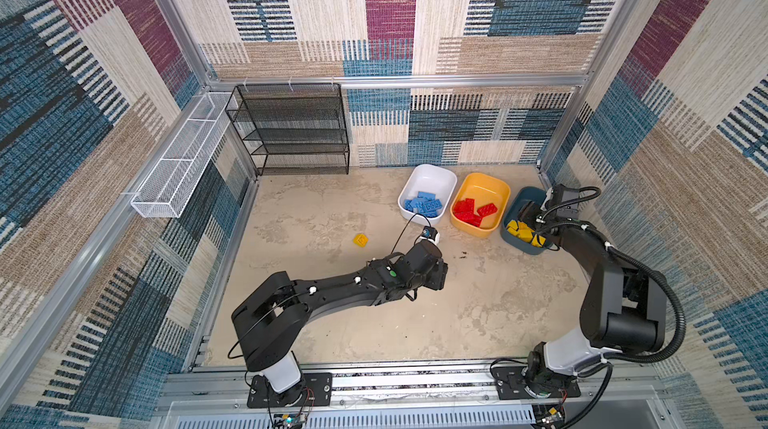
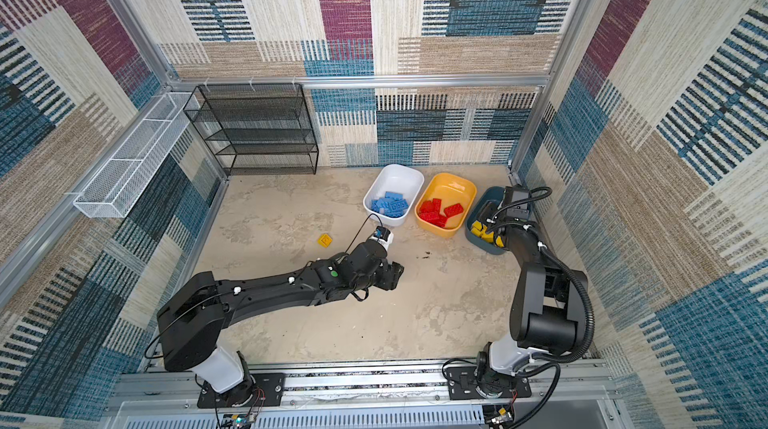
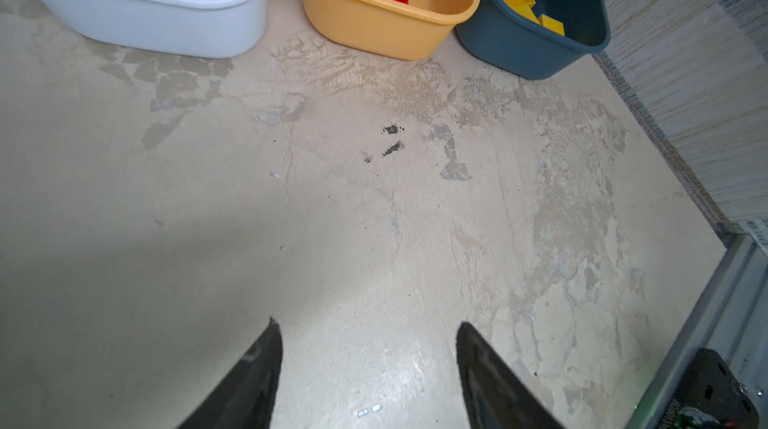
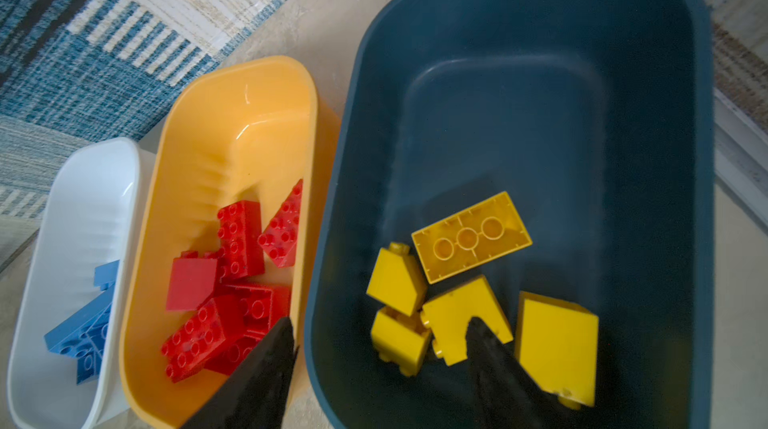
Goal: Sort the legos into containers by color
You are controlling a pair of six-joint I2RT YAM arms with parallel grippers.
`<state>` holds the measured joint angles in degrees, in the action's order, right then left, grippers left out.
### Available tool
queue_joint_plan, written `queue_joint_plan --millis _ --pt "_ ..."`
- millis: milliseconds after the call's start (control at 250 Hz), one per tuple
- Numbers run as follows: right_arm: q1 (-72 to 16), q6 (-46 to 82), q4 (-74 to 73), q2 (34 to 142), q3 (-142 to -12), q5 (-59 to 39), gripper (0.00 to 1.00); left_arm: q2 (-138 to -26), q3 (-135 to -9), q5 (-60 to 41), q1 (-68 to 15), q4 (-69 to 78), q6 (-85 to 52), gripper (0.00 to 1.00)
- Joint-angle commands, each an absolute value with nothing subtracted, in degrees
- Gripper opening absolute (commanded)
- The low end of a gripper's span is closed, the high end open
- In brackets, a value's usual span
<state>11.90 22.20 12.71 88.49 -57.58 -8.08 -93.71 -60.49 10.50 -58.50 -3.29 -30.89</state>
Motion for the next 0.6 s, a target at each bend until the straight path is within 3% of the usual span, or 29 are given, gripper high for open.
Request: queue_joint_plan --millis 0,280,596 --pt "7.9 19.71 10.9 86.35 -57.7 -8.34 0.73 -89.65 -57.5 13.97 -58.31 -2.22 -29.62 0.68" --pt "-12.58 17.65 11.45 84.85 -60.32 -4.07 0.92 -71.11 -45.14 22.67 -57.47 -5.07 -30.41 0.69" --pt "-36.34 16.69 10.66 99.01 -71.44 -0.39 0.96 -43.58 -34.9 35.76 -56.48 -16.98 -30.27 0.7"
